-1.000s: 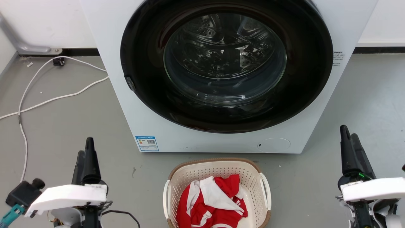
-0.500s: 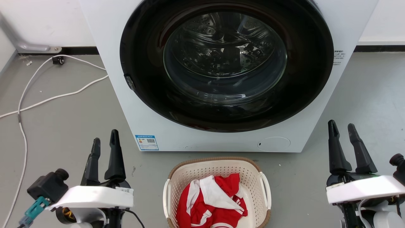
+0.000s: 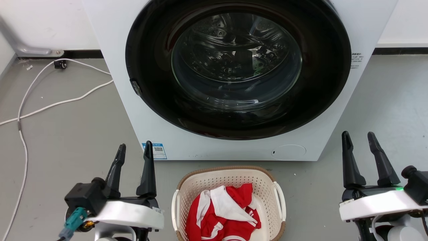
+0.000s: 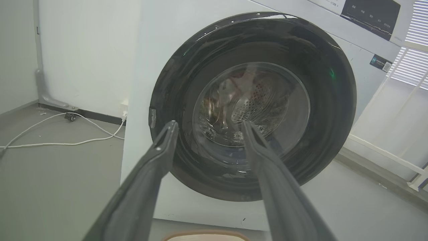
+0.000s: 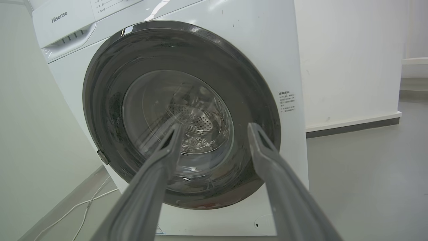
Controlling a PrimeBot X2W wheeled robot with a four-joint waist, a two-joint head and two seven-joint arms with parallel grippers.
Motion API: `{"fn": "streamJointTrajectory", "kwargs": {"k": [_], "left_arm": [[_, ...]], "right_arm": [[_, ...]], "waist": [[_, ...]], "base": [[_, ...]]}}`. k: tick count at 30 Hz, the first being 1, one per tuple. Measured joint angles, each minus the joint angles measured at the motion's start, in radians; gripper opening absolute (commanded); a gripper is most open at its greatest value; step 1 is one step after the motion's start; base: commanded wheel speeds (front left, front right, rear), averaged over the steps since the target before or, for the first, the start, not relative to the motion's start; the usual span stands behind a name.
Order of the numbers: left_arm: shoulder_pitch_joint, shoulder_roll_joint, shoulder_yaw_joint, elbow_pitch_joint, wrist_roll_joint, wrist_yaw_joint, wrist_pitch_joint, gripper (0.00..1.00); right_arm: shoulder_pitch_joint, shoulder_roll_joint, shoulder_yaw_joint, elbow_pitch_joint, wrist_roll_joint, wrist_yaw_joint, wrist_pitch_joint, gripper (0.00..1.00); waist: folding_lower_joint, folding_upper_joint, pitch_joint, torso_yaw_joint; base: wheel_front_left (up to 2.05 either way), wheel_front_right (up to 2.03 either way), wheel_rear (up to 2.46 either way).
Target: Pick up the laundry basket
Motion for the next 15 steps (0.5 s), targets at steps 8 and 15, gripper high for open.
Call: {"fn": "streamJointTrajectory", "kwargs": {"k": [8,15], "left_arm": [[0.0,0.043,-0.078,0.009,0.069,0.062,-0.018,1.0],[0.0,0.069,-0.132,0.019,0.122,0.096,-0.035,1.0]], "right_arm": [[0.01,0.0,0.002,0.007,-0.096,0.0,-0.019,1.0],[0.016,0.0,0.004,0.022,-0.188,0.0,-0.036,1.0]], "waist": [[0.0,0.0,0.001,0.0],[0.0,0.0,0.001,0.0]], "base": [[0.0,0.0,0.0],[0.0,0.0,0.0]]}}
